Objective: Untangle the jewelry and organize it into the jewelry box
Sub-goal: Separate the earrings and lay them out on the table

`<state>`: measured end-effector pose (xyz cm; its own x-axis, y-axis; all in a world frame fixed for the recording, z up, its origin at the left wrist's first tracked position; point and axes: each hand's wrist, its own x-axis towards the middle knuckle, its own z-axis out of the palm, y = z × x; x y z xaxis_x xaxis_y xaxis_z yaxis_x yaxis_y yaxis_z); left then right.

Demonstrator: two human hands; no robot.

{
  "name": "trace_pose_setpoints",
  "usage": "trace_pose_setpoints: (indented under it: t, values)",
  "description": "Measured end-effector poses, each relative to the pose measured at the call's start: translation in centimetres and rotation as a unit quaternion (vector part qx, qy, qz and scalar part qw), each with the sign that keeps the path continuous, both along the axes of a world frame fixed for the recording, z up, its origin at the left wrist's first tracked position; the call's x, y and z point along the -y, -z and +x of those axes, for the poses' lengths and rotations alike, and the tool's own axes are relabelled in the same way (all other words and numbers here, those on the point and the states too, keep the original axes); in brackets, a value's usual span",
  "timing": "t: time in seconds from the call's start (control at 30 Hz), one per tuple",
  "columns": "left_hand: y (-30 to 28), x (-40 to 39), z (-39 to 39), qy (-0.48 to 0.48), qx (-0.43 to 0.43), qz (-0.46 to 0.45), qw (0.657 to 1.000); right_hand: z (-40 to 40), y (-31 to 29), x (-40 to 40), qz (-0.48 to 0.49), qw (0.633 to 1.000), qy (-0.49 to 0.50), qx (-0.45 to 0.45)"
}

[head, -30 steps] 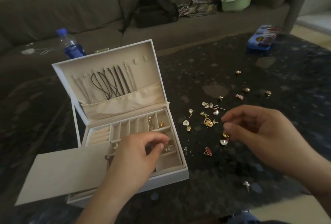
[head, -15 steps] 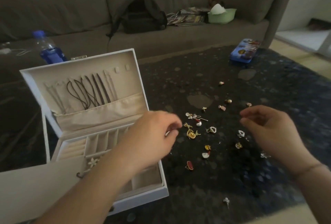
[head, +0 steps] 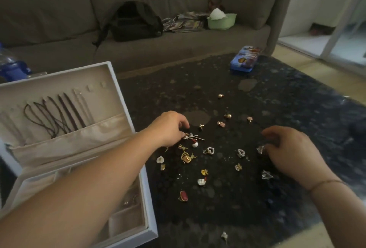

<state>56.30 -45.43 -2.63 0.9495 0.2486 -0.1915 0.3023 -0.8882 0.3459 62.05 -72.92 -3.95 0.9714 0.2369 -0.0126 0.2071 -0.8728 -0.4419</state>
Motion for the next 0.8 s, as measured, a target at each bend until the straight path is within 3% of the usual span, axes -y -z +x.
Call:
trace_pose_setpoints:
  t: [0.17, 0.57, 0.8]
  values:
    - [0.5, 0.1, 0.1, 0.011, 0.007, -0.004, 1.0, 0.8, 0.3, 1.0, 0.032, 0.998, 0.046, -0.002]
    - [0.0, -0.4, -0.5, 0.029, -0.024, -0.07, 0.997, 1.8, 1.0, 0.8, 0.027, 1.0, -0.011, 0.009]
    - [0.3, -0.8, -0.6, 0.018, -0.02, -0.024, 0.999, 2.0, 1.0, 0.6, 0.039, 0.999, -0.005, 0.01]
